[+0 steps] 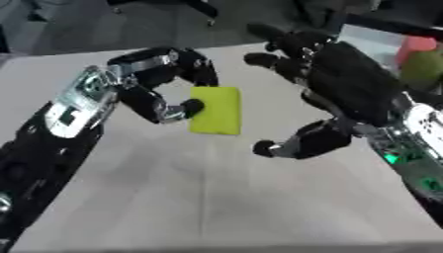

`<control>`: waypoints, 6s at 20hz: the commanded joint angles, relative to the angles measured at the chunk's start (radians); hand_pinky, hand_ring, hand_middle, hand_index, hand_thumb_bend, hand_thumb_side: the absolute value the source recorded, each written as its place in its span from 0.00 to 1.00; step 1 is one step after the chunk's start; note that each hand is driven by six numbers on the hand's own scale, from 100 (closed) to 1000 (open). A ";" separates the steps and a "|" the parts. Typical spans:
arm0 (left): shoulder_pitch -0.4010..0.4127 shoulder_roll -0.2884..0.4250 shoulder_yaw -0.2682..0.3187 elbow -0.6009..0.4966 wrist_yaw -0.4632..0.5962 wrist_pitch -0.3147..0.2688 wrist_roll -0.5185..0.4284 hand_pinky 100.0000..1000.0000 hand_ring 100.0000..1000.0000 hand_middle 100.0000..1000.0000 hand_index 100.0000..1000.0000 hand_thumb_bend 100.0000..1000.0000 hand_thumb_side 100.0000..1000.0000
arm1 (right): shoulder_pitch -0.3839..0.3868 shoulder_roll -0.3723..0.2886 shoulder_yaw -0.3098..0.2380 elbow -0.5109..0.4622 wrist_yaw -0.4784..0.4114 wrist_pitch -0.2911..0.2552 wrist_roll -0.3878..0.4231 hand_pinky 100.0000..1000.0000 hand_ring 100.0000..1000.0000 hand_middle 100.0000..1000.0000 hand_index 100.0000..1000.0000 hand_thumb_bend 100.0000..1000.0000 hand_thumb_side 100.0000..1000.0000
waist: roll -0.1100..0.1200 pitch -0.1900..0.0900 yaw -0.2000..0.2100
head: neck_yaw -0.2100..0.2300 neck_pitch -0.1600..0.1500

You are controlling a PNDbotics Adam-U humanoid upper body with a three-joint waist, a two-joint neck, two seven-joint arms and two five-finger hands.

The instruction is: Pick up the objects with one hand, pass them to the other hand, and then place them into the box on the other side of the table.

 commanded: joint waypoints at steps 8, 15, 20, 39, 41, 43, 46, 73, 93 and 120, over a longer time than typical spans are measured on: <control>-0.067 -0.051 -0.008 -0.009 0.036 -0.042 -0.113 0.48 0.34 0.27 0.47 0.00 0.20 | -0.021 -0.001 -0.003 -0.020 -0.018 0.004 0.005 0.75 0.79 1.00 0.86 0.66 0.45 | -0.002 -0.009 -0.007 | -0.011 0.006; -0.076 -0.064 -0.028 -0.040 0.064 0.016 -0.113 0.48 0.34 0.27 0.47 0.00 0.20 | -0.022 -0.005 -0.003 -0.020 -0.016 0.007 0.012 0.75 0.79 1.00 0.83 0.65 0.44 | 0.001 -0.010 -0.010 | -0.031 0.006; -0.079 -0.066 -0.030 -0.064 0.088 0.057 -0.113 0.48 0.34 0.27 0.47 0.00 0.20 | -0.021 -0.006 -0.003 -0.020 -0.012 0.013 0.008 0.74 0.78 1.00 0.76 0.64 0.44 | 0.002 -0.010 -0.010 | -0.037 0.006; -0.074 -0.071 -0.026 -0.058 0.075 0.092 -0.113 0.49 0.36 0.29 0.48 0.00 0.19 | -0.022 -0.004 -0.004 -0.020 -0.066 0.022 -0.103 0.66 0.75 1.00 0.57 0.25 0.35 | 0.005 -0.009 -0.019 | -0.034 0.006; -0.072 -0.071 -0.026 -0.050 0.067 0.099 -0.113 0.49 0.37 0.30 0.49 0.00 0.18 | -0.021 -0.002 -0.006 -0.020 -0.080 0.034 -0.131 0.63 0.74 1.00 0.52 0.24 0.36 | 0.005 -0.009 -0.020 | -0.033 0.006; -0.069 -0.072 -0.023 -0.038 0.056 0.107 -0.113 0.49 0.37 0.30 0.49 0.00 0.18 | -0.020 -0.002 -0.008 -0.020 -0.096 0.049 -0.164 0.62 0.73 1.00 0.50 0.27 0.36 | 0.005 -0.008 -0.023 | -0.032 0.006; -0.065 -0.074 -0.018 -0.022 0.040 0.114 -0.113 0.49 0.38 0.31 0.50 0.00 0.18 | -0.017 -0.001 -0.009 -0.020 -0.114 0.071 -0.206 0.61 0.73 1.00 0.47 0.30 0.36 | 0.005 -0.008 -0.024 | -0.032 0.006; -0.064 -0.081 -0.024 0.014 0.014 0.064 -0.113 0.57 0.48 0.46 0.65 0.00 0.65 | -0.015 -0.001 -0.006 -0.020 -0.121 0.099 -0.284 0.62 0.73 1.00 0.29 0.17 0.26 | 0.001 -0.004 -0.029 | -0.049 0.006; -0.077 -0.093 0.020 0.056 0.030 0.065 -0.113 0.61 0.53 0.50 0.68 0.00 0.98 | -0.022 -0.001 -0.006 -0.020 -0.071 0.049 -0.259 0.68 0.73 1.00 0.28 0.07 0.29 | 0.001 -0.004 -0.034 | -0.059 0.005; -0.124 0.156 0.378 0.166 0.361 -0.037 -0.107 0.66 0.64 0.56 0.72 0.00 0.57 | 0.049 -0.167 -0.081 -0.019 -0.126 0.175 -0.234 0.60 0.73 1.00 0.29 0.21 0.17 | 0.015 -0.004 -0.014 | -0.188 -0.037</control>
